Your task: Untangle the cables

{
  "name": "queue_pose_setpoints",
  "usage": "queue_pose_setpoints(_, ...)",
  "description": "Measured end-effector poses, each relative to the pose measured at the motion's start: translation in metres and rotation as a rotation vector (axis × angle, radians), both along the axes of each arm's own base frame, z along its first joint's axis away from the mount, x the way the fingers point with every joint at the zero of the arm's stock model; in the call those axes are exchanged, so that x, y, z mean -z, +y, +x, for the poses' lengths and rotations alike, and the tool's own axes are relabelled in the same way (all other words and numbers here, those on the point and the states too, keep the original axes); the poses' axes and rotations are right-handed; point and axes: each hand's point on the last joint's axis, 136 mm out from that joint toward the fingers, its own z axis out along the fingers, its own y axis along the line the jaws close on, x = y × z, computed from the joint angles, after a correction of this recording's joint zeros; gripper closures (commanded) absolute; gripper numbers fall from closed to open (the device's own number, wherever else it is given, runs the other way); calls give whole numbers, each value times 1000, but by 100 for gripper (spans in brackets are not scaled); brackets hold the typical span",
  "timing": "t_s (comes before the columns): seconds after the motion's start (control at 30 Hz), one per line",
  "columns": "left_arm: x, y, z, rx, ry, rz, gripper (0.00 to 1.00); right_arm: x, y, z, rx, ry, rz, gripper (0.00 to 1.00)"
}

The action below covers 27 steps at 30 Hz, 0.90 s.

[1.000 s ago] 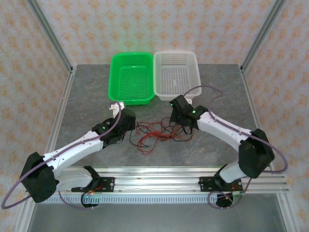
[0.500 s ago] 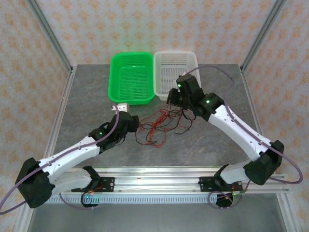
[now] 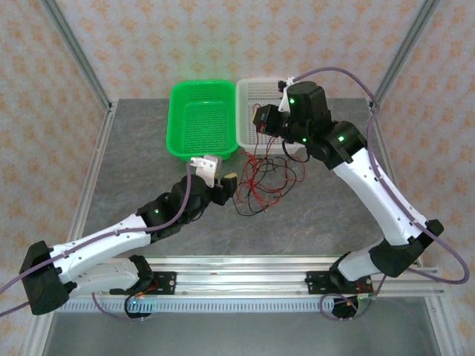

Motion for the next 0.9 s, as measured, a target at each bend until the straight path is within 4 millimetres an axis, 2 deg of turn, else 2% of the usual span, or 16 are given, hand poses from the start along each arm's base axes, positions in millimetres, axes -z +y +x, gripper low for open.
queue_pose_setpoints(0.2,-41,-29,12,63,-169,-20,18,3,8,-7,-38,45,53,100)
queue_pose_setpoints(0.33,-54,-44,22,79,-268,-7,9,18,10,-15,-54,92,74,100)
queue_pose_setpoints(0.53,-60,-75,54,63,-357,47,8,34,12,-27,-85,149,102,100)
queue_pose_setpoints(0.6,-64,-83,62,52,-382,35,9,37,8,-25,-66,155,102,100)
queue_pose_setpoints(0.8,-71,-91,81,31,-457,-28,18,34,0,-15,-17,141,117,100)
queue_pose_setpoints(0.9,-71,-96,86,43,-479,-62,20,34,-3,-12,3,135,118,100)
